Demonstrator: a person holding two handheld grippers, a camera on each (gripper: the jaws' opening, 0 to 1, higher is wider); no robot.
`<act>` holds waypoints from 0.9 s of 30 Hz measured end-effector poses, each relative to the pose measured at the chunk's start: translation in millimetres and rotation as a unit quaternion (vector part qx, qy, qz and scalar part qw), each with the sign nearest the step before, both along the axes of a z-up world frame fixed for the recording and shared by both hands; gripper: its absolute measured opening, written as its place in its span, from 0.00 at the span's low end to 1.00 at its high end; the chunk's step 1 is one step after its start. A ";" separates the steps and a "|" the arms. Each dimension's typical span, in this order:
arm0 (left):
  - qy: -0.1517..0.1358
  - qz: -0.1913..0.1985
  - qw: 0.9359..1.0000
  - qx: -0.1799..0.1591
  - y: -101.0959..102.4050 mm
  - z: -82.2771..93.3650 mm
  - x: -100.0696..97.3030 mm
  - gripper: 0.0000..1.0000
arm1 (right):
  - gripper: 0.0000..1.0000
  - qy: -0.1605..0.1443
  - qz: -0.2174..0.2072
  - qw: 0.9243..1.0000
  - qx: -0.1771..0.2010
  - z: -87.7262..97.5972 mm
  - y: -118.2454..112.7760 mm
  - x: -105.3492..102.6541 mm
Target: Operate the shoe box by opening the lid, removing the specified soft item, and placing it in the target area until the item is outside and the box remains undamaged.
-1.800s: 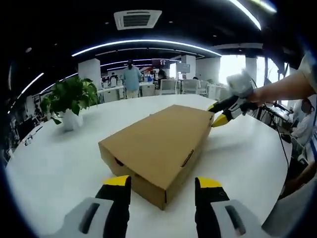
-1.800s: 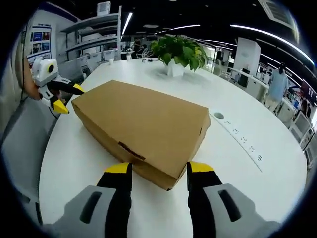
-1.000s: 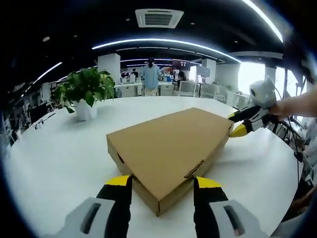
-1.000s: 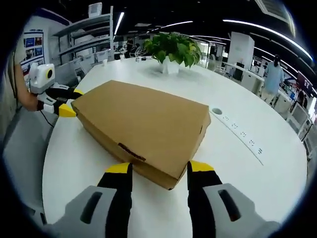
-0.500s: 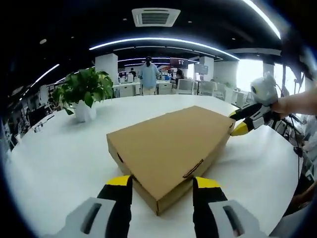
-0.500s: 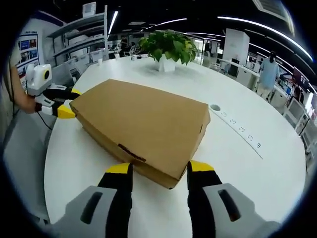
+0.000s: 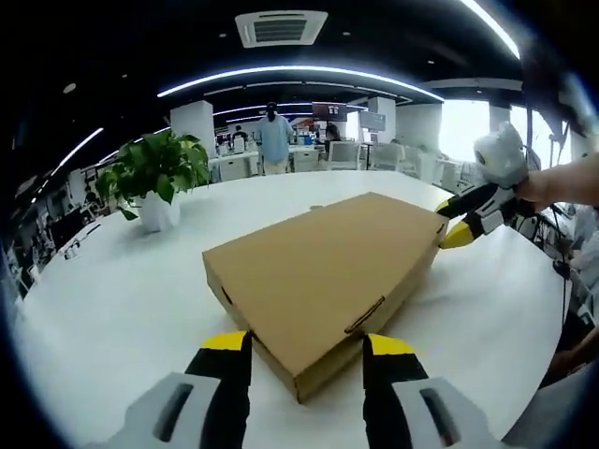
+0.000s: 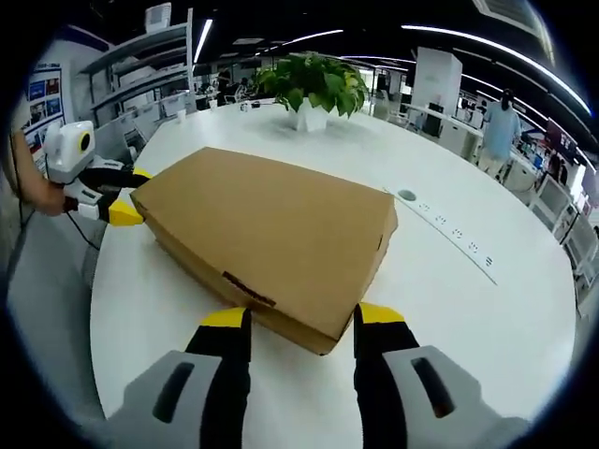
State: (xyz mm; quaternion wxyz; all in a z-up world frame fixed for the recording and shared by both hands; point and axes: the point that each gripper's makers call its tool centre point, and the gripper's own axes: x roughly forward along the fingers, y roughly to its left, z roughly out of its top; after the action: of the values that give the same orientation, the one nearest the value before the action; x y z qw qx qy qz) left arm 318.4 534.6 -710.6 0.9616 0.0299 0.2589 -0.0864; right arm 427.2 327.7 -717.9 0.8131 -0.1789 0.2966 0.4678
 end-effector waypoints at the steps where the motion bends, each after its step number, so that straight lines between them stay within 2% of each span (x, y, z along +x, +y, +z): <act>1: 0.001 0.000 1.000 -0.001 1.1 0.2 -0.9 0.47 | 0.39 0.000 -0.002 1.000 0.000 0.0 0.6 -1.7; 27: 0.050 -0.070 0.996 -0.003 35.6 -0.5 -12.4 0.45 | 0.39 0.004 -0.065 0.998 -0.003 -0.1 21.3 -43.1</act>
State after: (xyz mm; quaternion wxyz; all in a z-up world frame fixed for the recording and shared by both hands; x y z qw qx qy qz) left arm 306.0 570.2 -711.1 0.9391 0.0404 0.3033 -0.1563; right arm 384.0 349.0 -718.0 0.8401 -0.1593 0.3125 0.4137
